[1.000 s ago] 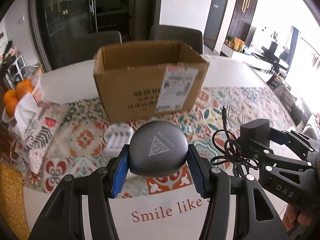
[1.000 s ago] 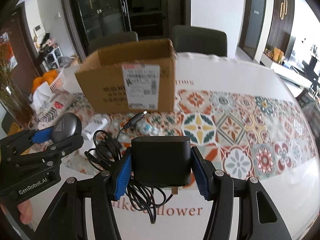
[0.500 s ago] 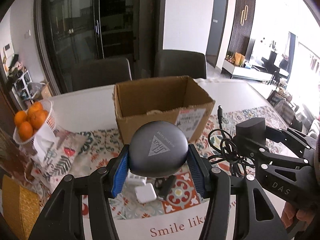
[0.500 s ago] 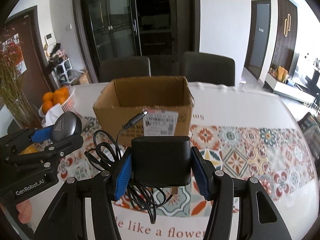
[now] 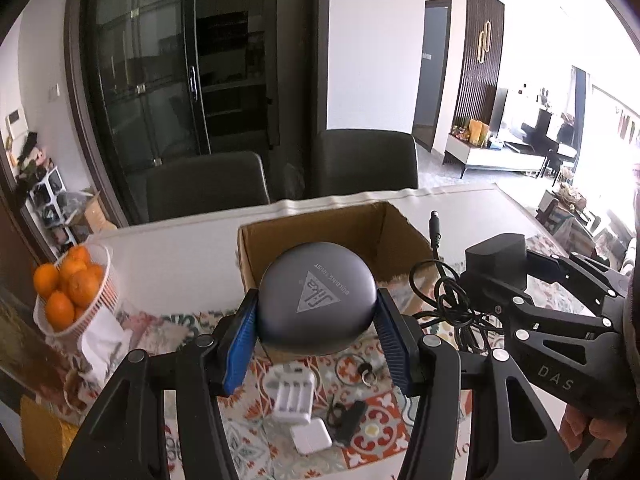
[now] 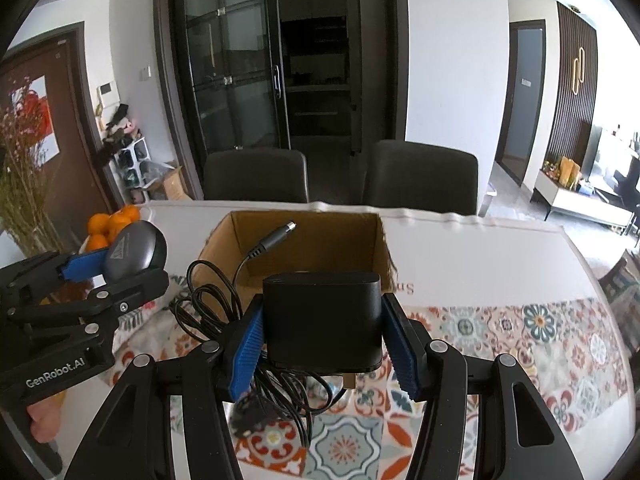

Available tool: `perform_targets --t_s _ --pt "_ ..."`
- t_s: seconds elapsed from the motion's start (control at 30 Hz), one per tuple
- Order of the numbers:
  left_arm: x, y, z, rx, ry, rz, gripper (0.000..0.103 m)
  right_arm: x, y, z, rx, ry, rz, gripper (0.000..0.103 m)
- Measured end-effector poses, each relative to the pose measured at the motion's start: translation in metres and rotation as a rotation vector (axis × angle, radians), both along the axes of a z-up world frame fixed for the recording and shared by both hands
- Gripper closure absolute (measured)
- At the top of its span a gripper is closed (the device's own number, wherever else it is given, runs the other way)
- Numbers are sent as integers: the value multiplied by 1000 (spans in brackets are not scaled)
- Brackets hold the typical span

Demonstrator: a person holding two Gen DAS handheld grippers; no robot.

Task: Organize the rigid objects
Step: 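Carry the grey speaker with the left gripper and the black adapter with the right gripper into the box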

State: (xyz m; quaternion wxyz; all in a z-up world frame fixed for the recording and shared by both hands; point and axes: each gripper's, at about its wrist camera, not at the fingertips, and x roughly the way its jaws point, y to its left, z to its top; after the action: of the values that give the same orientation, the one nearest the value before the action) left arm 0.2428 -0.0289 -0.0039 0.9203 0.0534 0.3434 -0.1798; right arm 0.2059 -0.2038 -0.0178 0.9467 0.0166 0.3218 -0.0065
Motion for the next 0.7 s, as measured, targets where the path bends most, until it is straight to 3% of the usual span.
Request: perform_targets --t_s 0.33,0.7 --pt "44 -6 -5 -3 43 -7 48 43 -4 5 -16 -15 0 47" --pt "95 -18 -29 28 133 -11 48 95 -6 -16 -29 44 15 47"
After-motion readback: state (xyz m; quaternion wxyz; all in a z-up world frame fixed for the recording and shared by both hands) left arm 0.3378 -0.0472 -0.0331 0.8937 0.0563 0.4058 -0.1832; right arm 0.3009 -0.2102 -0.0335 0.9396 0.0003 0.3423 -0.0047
